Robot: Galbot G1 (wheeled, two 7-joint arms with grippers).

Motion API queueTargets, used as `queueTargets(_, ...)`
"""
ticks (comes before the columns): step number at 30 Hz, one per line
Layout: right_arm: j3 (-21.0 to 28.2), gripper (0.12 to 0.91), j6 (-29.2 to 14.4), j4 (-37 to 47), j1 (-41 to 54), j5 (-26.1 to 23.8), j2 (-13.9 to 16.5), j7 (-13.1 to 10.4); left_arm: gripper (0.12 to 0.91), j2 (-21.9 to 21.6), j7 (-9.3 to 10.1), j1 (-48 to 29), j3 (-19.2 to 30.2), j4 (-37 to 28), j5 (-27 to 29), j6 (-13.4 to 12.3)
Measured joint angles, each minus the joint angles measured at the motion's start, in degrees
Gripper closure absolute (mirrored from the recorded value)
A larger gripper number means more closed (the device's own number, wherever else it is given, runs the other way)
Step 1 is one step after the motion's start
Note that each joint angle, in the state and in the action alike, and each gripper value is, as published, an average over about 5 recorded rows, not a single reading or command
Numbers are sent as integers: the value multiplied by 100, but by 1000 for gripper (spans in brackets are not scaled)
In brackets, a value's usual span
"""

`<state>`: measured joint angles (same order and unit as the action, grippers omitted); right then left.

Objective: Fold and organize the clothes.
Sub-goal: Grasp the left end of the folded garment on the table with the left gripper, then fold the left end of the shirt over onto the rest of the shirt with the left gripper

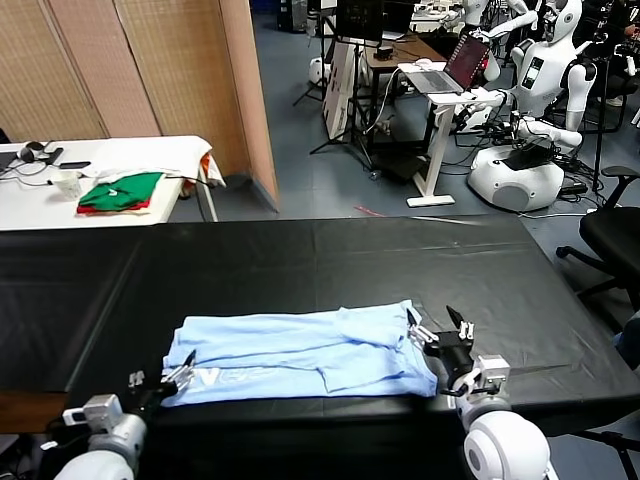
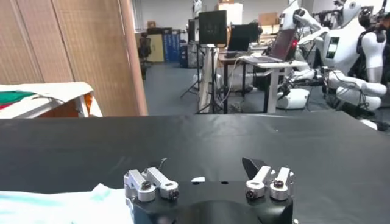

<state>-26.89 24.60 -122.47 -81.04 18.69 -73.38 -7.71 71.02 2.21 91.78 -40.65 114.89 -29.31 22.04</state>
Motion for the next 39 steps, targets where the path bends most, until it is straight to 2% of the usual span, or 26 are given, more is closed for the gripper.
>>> queueTargets(2,20,118,-4,13,24,-29,-15,0,217,3,-17,7,21,-4,19,-11)
queueTargets(5,50,118,-10,25,57,-78,-43,1,374,4,-29,2,35,-16,-7,-14)
queueTargets(10,83,118,-24,49,79,-143,-87,6,691,-12,-16,-41,29,-37,-290,76)
queueTargets(13,90,118,-36,64,83,-168,-109,8,825,-38,-12,-55,15,-27,-458,147)
queueTargets(18,87,118,-55,64,76,-191,-131,3,837,-126,-42,-59,-30,37,-292,164)
queueTargets(26,96,118,-79,72,38,-194,-189,-6,841,-588,-110,52,-394,-11,729,-184)
queueTargets(34,102,118,-112,64,-36,-224,-242,-10,841,-1208,-46,252,-1030,-178,936,-385)
queueTargets(39,77,118,-178,8,-152,-293,-309,-10,841,-1308,40,242,-1171,-141,957,-442)
